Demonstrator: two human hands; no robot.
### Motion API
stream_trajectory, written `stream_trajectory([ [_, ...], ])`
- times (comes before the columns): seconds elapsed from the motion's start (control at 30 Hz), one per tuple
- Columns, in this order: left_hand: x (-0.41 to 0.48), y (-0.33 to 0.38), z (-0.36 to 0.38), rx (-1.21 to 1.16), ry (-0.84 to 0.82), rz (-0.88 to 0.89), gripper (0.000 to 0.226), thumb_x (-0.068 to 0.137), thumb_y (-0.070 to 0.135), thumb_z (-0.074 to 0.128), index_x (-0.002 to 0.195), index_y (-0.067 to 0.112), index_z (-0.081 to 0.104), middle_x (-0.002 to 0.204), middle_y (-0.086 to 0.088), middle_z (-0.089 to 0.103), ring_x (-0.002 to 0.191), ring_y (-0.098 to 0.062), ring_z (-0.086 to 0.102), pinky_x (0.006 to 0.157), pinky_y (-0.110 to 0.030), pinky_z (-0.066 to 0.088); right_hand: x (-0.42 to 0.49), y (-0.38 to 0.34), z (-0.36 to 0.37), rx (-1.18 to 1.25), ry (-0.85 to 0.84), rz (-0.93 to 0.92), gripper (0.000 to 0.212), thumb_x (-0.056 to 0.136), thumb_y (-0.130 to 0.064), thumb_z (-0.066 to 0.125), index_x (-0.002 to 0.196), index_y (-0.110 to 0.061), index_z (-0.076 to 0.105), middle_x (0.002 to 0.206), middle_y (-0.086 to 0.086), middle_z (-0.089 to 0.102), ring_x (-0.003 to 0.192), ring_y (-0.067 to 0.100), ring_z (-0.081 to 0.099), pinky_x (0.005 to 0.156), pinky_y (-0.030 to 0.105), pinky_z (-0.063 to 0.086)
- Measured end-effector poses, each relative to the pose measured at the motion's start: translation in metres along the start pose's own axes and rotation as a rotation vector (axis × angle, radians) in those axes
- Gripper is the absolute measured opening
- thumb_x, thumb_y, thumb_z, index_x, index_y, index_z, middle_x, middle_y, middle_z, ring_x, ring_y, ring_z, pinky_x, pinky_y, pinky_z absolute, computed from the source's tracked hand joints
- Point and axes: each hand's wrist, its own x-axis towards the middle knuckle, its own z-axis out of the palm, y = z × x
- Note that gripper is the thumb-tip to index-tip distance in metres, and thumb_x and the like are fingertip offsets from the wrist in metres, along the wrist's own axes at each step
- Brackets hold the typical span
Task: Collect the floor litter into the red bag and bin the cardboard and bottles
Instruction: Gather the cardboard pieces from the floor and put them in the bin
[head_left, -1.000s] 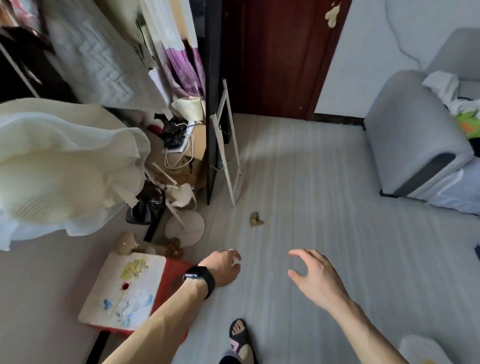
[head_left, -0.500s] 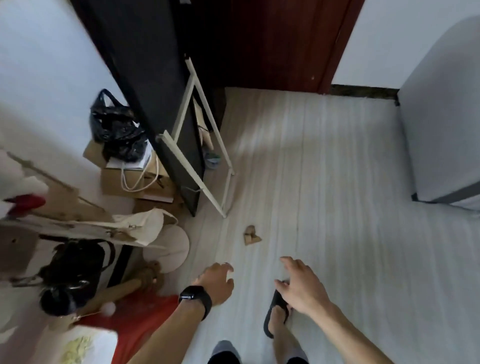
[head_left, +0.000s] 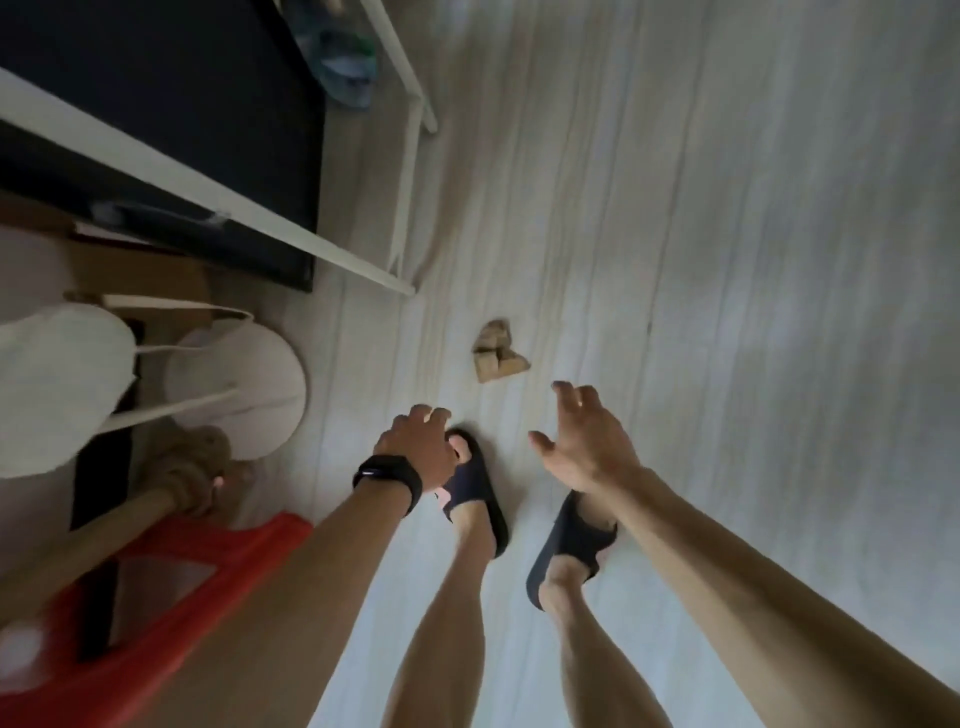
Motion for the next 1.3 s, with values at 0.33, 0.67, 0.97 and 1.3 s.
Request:
stream_trajectory([
  [0.33,0.217,-0.059,0.109,0.144,0.122,0.025,0.075,0.1,0.041,0.042,0.157,0.034,-0.005,0.165,0.002,-0.018,0.149,-0.042,0.0,0.121,-0.052,0.018,0.242,-0.016,0.137,-0.069,0.036,-0.086,0.106,0.086,-0.035,0.076,0.155,-0.041,-0.004,0.164,0.013,-0.014,0.113,0.043,0.061,0.087,0.048,0.055],
  [0.67,0.184,-0.058,0.091,0.195,-0.105,-0.016,0.061,0.098,0.028,0.045,0.155,0.025,0.023,0.164,-0.005,0.015,0.144,-0.031,0.028,0.112,-0.046,0.035,0.186,0.012,0.144,-0.052,0.096,0.033,0.037,0.098,-0.033,0.051,0.127,-0.014,0.037,0.115,0.014,0.059,0.099,0.042,0.064,0.073,0.043,0.047],
  [0.97,-0.048,-0.001,-0.013,0.029,-0.13,-0.085,0.041,0.101,0.035,0.04,0.138,0.02,0.046,0.132,-0.008,0.058,0.114,-0.027,0.058,0.094,-0.04,0.05,-0.05,-0.014,-0.003,0.084,0.049,-0.059,0.027,0.097,-0.041,0.045,0.109,-0.017,0.044,0.105,0.006,0.063,0.094,0.035,0.064,0.07,0.037,0.044],
  [1.3,-0.367,0.039,-0.128,-0.306,0.237,-0.084,0.036,0.096,0.038,0.045,0.131,0.036,0.052,0.129,0.004,0.06,0.112,-0.022,0.059,0.094,-0.04,0.051,-0.308,-0.119,-0.198,0.162,0.162,-0.425,0.026,0.095,-0.044,0.055,0.089,-0.019,0.048,0.078,-0.006,0.058,0.071,0.015,0.057,0.054,0.024,0.034],
])
